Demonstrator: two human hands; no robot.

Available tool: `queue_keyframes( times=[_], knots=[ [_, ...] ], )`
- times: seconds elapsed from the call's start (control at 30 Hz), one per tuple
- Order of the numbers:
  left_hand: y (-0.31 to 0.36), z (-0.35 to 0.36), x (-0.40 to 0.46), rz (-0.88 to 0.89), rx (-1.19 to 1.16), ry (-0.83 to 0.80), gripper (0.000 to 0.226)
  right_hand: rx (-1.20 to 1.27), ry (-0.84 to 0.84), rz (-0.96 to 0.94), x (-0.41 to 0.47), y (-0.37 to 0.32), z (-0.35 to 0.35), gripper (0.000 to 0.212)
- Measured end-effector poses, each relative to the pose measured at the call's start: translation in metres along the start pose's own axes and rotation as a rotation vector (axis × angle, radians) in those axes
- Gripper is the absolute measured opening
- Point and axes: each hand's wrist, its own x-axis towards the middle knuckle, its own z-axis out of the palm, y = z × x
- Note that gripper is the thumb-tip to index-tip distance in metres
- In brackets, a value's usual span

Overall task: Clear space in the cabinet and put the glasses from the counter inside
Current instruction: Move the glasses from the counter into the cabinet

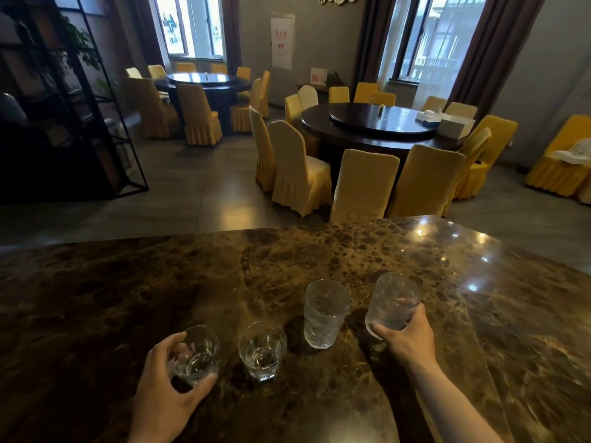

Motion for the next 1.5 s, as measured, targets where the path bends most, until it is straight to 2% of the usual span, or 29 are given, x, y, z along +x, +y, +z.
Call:
queue_keyframes(
  times=[0.17,0.23,0.3,0.37,0.43,0.53,0.57,0.63,0.7,0.77,0.93,1.03,1.23,1.5],
  knots=[
    [-0.002,0.002,0.002,-0.001,0.039,-0.003,0.089,0.025,-0.064,0.064,-0.015,-0.014,-0.01,0.083],
    [0.002,0.001,0.002,0.005,0.049,0.002,0.089,0.018,-0.015,0.066,-0.029,-0.023,-0.016,0.091],
    [0.007,0.0,0.001,0.009,0.06,0.001,0.093,-0.057,0.146,-0.01,-0.052,-0.033,-0.022,0.082],
    [0.012,-0.005,-0.002,0.003,0.076,-0.008,0.104,-0.08,0.237,-0.15,-0.082,-0.04,-0.024,0.06],
    [0.015,-0.014,-0.007,0.004,0.068,-0.011,0.117,-0.07,0.13,-0.344,-0.113,-0.045,-0.017,0.053],
    [0.022,-0.03,-0.013,0.063,0.07,-0.009,0.117,-0.148,-0.189,-0.639,-0.153,-0.059,0.015,0.045],
    [0.025,-0.036,-0.011,0.094,0.098,-0.035,0.112,-0.215,-0.283,-0.698,-0.161,-0.066,0.03,0.049],
    [0.033,-0.046,-0.003,0.157,0.185,-0.129,0.106,-0.334,-0.386,-0.752,-0.165,-0.075,0.062,0.073],
    [0.043,-0.053,0.01,0.195,0.257,-0.243,0.109,-0.409,-0.434,-0.69,-0.16,-0.084,0.087,0.096],
    [0.054,-0.053,0.022,0.216,0.341,-0.339,0.111,-0.442,-0.459,-0.612,-0.15,-0.096,0.102,0.107],
    [0.058,-0.046,0.046,0.235,0.464,-0.386,0.094,-0.397,-0.424,-0.581,-0.144,-0.099,0.105,0.097],
    [0.058,-0.041,0.064,0.244,0.468,-0.392,0.092,-0.401,-0.406,-0.616,-0.158,-0.091,0.097,0.094],
    [0.074,-0.014,0.096,0.271,0.482,-0.403,0.091,-0.422,-0.558,-0.589,-0.195,-0.084,0.102,0.095],
    [0.083,0.013,0.092,0.346,0.492,-0.427,0.091,-0.442,-0.558,-0.584,-0.211,-0.08,0.119,0.092]
  ],
)
